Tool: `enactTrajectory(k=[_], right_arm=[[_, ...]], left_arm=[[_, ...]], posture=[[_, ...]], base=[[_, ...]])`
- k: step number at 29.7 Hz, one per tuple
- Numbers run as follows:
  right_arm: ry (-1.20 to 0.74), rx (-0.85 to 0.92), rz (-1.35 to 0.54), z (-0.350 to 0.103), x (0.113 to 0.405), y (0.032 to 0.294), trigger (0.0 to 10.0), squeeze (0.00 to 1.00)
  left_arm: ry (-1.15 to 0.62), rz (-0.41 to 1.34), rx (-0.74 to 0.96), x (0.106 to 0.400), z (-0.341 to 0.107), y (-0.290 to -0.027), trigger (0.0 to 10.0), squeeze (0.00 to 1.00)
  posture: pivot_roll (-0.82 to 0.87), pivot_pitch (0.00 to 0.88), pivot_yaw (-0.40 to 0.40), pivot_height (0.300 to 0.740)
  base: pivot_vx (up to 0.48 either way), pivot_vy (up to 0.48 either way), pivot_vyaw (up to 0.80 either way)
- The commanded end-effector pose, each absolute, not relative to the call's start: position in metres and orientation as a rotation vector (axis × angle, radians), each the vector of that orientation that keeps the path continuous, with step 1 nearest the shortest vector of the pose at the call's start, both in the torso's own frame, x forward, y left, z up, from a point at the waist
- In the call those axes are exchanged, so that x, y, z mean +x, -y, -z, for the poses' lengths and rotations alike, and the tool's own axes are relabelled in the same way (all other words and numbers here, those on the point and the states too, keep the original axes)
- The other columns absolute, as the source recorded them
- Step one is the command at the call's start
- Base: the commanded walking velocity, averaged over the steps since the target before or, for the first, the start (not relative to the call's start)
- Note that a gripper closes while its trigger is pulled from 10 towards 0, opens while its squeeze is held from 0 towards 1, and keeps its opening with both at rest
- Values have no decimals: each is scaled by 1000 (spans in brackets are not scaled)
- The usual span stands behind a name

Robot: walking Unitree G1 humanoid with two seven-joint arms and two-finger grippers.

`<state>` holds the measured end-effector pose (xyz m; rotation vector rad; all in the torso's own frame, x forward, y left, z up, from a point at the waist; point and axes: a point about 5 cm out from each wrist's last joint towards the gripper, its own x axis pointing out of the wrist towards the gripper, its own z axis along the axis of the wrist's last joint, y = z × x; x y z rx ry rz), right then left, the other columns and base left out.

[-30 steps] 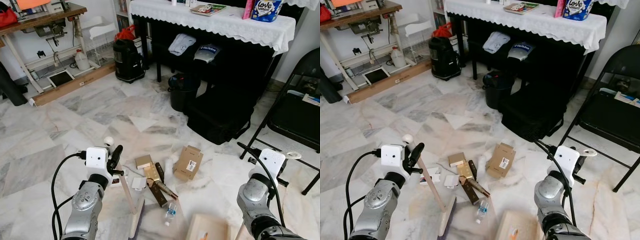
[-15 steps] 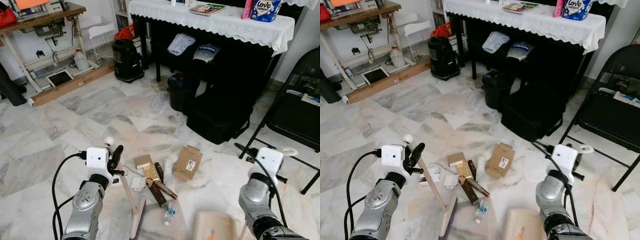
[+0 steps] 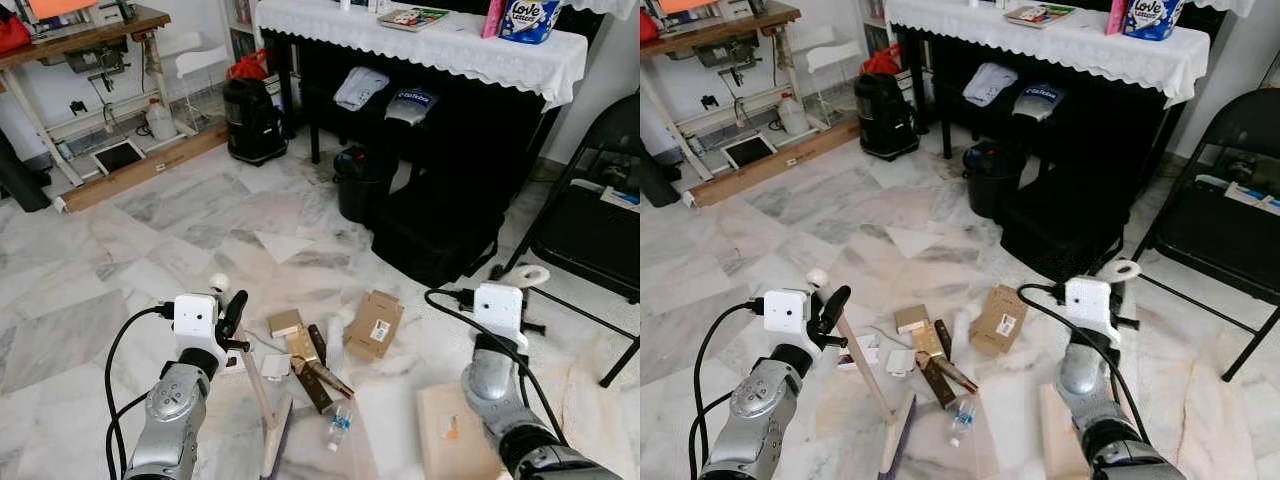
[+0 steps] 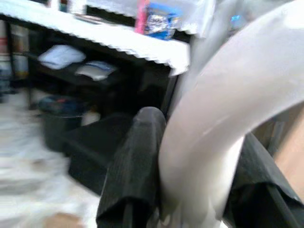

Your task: Sweep floor

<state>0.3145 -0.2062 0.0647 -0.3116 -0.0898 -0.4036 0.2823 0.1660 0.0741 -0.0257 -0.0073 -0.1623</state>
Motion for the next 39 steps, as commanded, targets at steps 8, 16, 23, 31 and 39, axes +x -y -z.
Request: enactTrajectory(k=[8,16,23,31,39], right_arm=[[77,-39,245,-74,327,200,10000,0],[97,-29,116,-73,324,202,10000,0],[88,-68,109,-66,317,205,10000,0],[59,-133,190,-57,306,220,10000,0],[33,-168,228,-51,298,228,10000,0]], left_arm=[[47,173,-28,286,-83,-164,10000,0],[47,180,-37,286,-83,-162,10000,0],[49,184,-40,287,-84,-162,10000,0],[47,178,-37,285,-84,-166,10000,0],[50,180,-35,285,-86,-168,10000,0]], posture=[[94,0,31,740],[92,0,30,740],[101,0,28,740],[110,0,32,740],[118,0,37,740]], base=[[0,0,0],[0,0,0],[0,0,0],[0,0,0],[0,0,0]])
